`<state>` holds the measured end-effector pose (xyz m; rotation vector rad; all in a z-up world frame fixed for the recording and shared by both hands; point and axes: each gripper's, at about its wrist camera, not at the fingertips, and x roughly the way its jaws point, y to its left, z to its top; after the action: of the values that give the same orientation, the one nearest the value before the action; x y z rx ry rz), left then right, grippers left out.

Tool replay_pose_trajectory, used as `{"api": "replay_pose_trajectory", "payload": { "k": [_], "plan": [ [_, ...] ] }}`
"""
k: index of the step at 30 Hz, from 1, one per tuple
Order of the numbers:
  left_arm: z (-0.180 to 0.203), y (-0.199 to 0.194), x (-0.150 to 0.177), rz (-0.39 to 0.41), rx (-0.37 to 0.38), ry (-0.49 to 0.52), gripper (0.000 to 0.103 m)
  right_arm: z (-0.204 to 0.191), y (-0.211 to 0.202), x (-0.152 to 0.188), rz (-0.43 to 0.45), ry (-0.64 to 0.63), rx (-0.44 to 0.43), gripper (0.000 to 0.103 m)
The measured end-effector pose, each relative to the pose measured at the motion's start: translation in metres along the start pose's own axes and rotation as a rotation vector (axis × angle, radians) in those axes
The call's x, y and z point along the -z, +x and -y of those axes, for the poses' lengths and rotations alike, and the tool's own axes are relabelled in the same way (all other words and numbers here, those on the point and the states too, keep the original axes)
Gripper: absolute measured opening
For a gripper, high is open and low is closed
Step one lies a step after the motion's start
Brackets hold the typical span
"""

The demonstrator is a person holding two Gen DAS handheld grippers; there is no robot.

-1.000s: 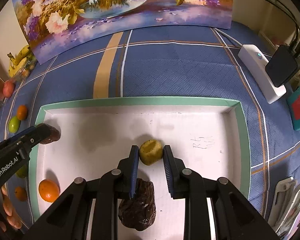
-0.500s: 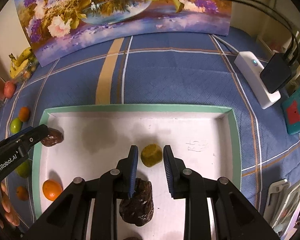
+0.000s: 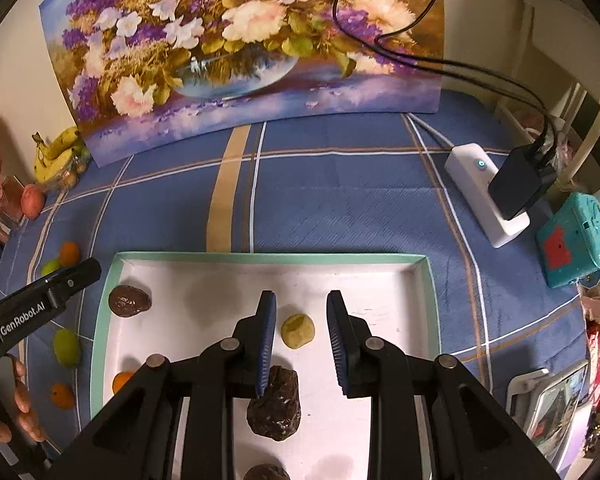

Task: Organize fruits
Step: 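Lower and release the dark fruit with the left gripper while the right gripper releases the kiwi, then withdraw both open grippers from the tray toward the remaining fruit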

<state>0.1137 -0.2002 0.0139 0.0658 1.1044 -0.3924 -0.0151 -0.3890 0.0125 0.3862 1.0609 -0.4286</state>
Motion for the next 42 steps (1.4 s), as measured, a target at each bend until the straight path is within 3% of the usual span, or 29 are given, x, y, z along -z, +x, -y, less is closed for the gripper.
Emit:
{"api": "replay_pose_trajectory", "payload": {
  "k": [10,18,21,24,28,42],
  "plan": [
    [-0.023,0.001,-0.005,0.007,-0.05,-0.096,0.07,0.0,0.001,0.0,-0.003,-0.003,-0.002,0.026],
    [-0.031,0.001,-0.007,0.03,-0.176,-0.096,0.103,-0.005,0.01,0.001,-0.022,-0.01,0.002,0.028],
    [-0.033,0.0,-0.007,0.041,-0.204,-0.09,0.103,-0.006,0.011,0.001,-0.016,-0.01,0.01,0.062],
    [-0.034,0.001,-0.007,0.045,-0.245,-0.079,0.103,-0.006,0.011,0.001,-0.011,-0.006,-0.002,0.067],
    [-0.038,0.003,-0.006,0.047,-0.297,-0.079,0.103,-0.007,0.012,0.0,-0.01,-0.014,0.012,0.084],
    [-0.036,0.004,-0.003,0.04,-0.313,-0.058,0.103,-0.01,0.017,0.002,-0.02,-0.046,0.058,0.085]
  ]
}}
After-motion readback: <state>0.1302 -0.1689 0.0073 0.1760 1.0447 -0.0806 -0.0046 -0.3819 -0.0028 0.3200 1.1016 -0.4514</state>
